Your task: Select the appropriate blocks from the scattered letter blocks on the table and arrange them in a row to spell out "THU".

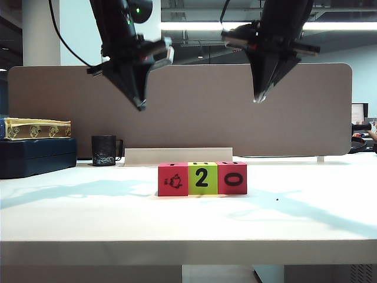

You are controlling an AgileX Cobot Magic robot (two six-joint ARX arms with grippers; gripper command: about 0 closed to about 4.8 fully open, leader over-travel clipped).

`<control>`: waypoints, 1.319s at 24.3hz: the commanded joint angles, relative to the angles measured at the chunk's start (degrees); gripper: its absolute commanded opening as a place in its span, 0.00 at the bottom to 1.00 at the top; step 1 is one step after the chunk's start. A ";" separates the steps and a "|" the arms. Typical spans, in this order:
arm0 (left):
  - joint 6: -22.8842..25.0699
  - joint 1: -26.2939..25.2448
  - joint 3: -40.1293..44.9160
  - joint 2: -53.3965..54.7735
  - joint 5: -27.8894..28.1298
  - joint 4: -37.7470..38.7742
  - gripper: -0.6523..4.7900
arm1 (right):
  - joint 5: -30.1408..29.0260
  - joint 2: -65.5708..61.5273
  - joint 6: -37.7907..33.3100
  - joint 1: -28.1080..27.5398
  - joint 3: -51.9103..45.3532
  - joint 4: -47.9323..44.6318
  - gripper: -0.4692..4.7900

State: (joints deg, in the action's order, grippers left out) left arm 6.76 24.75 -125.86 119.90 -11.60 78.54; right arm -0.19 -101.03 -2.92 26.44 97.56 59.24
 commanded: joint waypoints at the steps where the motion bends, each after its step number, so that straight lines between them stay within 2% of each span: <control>1: 1.42 2.69 -0.11 -2.47 -4.09 1.09 0.11 | -5.09 1.31 -0.07 1.25 0.20 2.40 0.08; 6: 1.81 6.86 -0.11 -4.42 -3.54 1.92 0.11 | -3.13 3.50 -0.04 4.02 0.15 4.63 0.08; 12: 0.74 6.78 -0.11 -9.29 3.96 3.63 0.11 | 0.50 9.79 -0.07 4.00 0.15 7.02 0.08; 17: 0.52 6.62 -0.11 -15.98 8.15 3.63 0.11 | 0.85 14.93 -0.26 3.91 0.15 8.85 0.08; 21: -1.81 3.61 -0.11 -25.29 14.51 3.61 0.11 | 3.26 21.49 -0.48 3.93 -1.64 12.46 0.08; 25: -2.75 0.26 -0.11 -31.32 14.38 3.41 0.11 | 3.78 28.09 -2.14 3.93 -5.57 12.31 0.08; 28: -2.75 -1.46 0.52 -35.91 14.56 3.17 0.11 | 5.22 36.85 -3.23 3.93 -12.50 10.29 0.08; 32: -2.78 -3.13 6.45 -41.99 18.34 0.68 0.11 | 8.20 46.49 -4.81 3.91 -21.22 8.72 0.08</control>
State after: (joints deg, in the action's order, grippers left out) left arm 4.23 22.15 -121.69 79.88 4.29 81.08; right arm 5.72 -57.17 -6.81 30.35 78.56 68.90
